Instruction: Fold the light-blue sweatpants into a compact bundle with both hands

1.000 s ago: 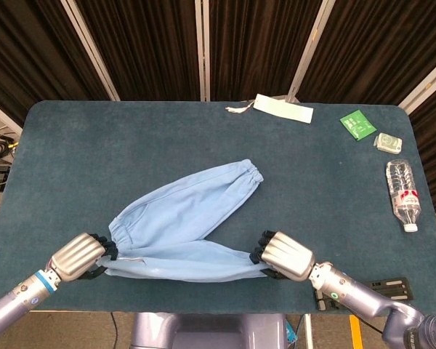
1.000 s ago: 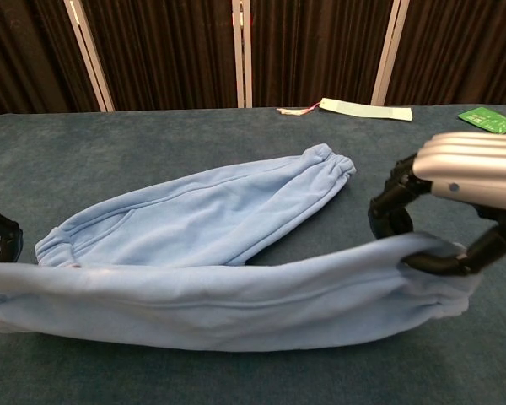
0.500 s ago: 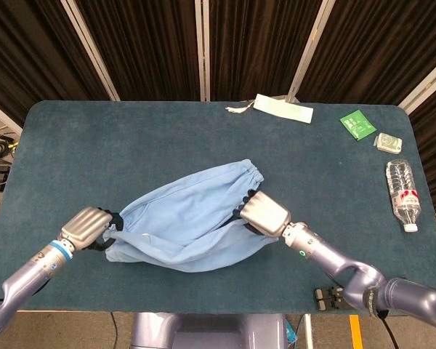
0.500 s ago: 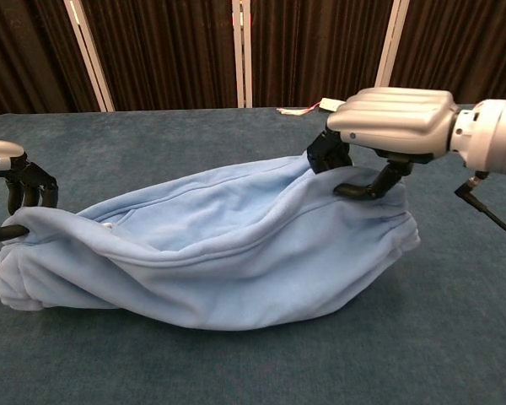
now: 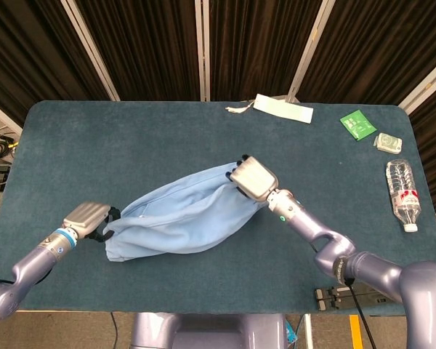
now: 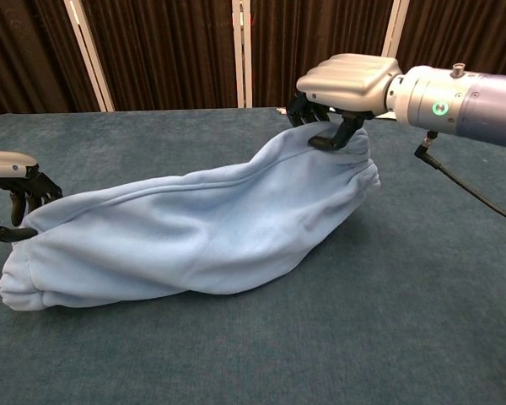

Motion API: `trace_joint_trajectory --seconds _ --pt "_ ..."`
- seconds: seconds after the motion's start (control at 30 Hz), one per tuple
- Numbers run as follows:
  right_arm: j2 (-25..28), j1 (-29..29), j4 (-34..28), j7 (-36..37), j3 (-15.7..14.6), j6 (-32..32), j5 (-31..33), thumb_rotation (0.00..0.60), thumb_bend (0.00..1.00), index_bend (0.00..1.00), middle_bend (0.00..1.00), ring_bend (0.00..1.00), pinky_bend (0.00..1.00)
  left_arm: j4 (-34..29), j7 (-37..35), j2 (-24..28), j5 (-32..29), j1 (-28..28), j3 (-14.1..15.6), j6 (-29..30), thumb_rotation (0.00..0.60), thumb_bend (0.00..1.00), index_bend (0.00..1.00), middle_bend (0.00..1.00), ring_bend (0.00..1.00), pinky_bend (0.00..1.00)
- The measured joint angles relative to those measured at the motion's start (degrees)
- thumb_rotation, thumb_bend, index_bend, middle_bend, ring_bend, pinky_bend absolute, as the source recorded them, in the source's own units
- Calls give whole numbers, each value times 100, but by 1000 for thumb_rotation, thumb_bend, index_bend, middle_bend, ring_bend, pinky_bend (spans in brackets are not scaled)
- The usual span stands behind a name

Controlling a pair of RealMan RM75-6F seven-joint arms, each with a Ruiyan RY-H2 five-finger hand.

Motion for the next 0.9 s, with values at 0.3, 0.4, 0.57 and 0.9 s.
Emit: trace_joint_trajectory --seconds 0.3,0.4,0.57,0.9 --pt "-623 313 972 -36 55 -255 259 600 550 675 647 541 416 279 -188 -177 -78 -76 -130 -207 600 560 667 296 291 359" --pt "-798 412 1244 -8 60 -310 312 600 550 675 647 541 416 332 -215 -185 -103 -93 -140 -274 600 560 666 296 291 359" --pt "-1078 594 1683 11 101 -403 406 600 550 675 646 540 416 484 -360 -245 -138 -102 -179 -370 600 561 665 295 291 359" --pt "-1690 997 2622 -18 291 -660 739 600 437 617 594 517 404 760 -711 -339 32 -87 -225 -551 600 561 638 281 283 360"
